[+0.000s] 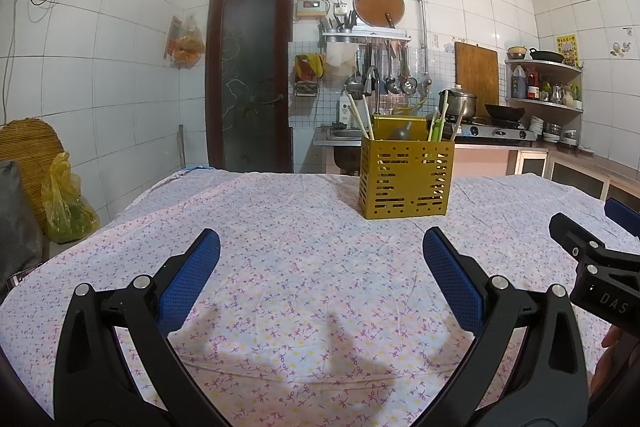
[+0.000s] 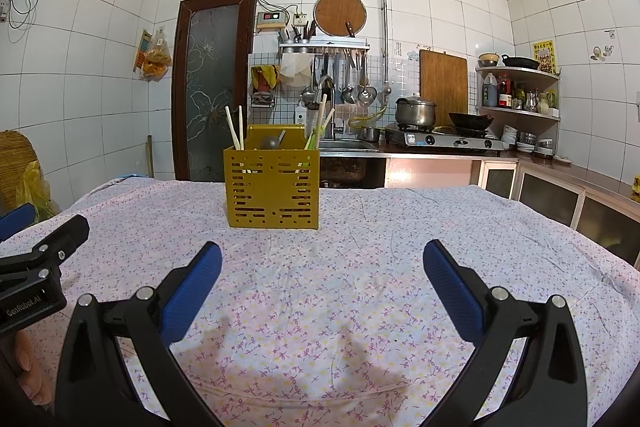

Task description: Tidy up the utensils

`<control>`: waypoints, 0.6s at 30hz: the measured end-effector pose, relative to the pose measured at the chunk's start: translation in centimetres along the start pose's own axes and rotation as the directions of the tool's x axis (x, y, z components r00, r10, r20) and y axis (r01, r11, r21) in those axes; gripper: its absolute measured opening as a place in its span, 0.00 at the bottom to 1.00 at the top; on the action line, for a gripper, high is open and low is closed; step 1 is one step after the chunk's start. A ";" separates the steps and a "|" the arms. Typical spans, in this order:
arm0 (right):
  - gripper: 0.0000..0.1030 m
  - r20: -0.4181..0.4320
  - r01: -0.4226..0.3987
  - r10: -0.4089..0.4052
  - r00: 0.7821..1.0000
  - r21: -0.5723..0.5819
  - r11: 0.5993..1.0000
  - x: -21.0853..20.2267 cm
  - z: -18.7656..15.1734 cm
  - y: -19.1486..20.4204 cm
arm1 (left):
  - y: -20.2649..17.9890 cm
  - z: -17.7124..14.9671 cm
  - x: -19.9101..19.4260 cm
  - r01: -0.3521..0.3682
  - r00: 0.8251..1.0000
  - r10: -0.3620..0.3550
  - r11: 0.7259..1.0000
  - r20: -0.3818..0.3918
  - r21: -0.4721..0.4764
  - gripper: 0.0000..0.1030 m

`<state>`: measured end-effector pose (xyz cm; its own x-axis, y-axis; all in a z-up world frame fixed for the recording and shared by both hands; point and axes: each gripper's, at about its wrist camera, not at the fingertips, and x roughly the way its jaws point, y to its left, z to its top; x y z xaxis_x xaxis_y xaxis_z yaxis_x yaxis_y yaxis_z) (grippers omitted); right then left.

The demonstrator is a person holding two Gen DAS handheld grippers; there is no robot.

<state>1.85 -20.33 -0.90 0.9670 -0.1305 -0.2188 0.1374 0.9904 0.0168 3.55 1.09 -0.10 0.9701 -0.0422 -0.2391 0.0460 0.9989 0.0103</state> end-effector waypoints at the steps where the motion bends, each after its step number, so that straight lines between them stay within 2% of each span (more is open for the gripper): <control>1: 0.96 0.000 0.000 0.000 1.000 0.000 1.000 0.0 0.0 0.0 | 0.0 0.0 0.0 0.001 1.000 -0.001 1.000 0.001 0.001 0.95; 18: 0.96 0.000 0.000 0.000 1.000 0.000 1.000 0.0 0.0 0.0 | -0.1 -0.2 0.0 0.005 1.000 -0.005 1.000 -0.004 0.003 0.95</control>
<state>1.86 -20.34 -0.92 0.9670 -0.1301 -0.2189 0.1371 0.9904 0.0172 3.46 0.98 -0.32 0.9688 -0.0467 -0.2432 0.0511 0.9986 0.0120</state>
